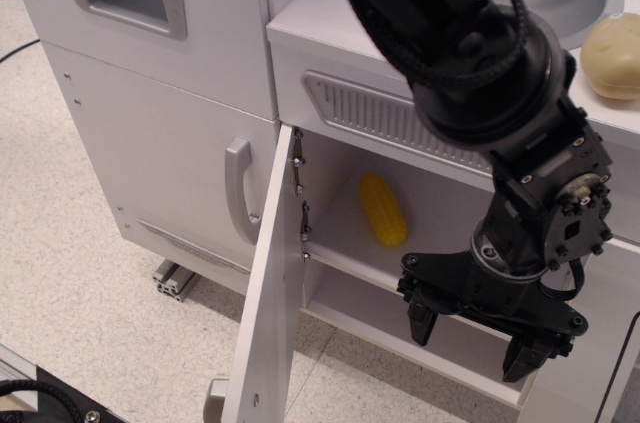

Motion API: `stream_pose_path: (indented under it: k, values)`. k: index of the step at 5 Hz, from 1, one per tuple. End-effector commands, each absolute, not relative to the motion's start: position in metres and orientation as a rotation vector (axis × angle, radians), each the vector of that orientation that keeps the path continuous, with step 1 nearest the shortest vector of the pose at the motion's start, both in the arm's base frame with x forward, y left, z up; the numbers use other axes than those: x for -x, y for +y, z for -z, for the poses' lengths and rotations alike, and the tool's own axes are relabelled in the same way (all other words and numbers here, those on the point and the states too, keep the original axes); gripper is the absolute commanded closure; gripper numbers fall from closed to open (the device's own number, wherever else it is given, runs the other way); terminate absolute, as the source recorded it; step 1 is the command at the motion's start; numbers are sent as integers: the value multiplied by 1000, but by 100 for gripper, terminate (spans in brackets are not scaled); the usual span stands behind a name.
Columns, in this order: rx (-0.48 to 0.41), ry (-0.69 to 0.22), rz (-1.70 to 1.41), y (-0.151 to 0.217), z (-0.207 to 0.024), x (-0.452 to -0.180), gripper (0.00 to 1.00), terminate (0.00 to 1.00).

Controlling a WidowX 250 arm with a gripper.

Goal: Close cabinet

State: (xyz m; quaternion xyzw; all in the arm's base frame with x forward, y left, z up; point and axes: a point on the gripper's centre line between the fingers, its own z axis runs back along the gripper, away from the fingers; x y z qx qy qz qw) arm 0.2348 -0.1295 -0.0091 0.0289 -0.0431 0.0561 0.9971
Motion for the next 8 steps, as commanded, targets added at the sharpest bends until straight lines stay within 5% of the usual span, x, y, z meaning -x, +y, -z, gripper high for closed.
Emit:
stream_pose_path:
  k: [1, 4, 6, 8]
  values:
    - [-58, -86, -112, -130, 9, -235, 0, 0]
    - [-69, -143, -214, -64, -65, -225, 0, 0]
    - [-153, -146, -210, 9, -30, -226, 0, 0]
    - [-82, -108, -238, 3, 5, -236, 0, 0]
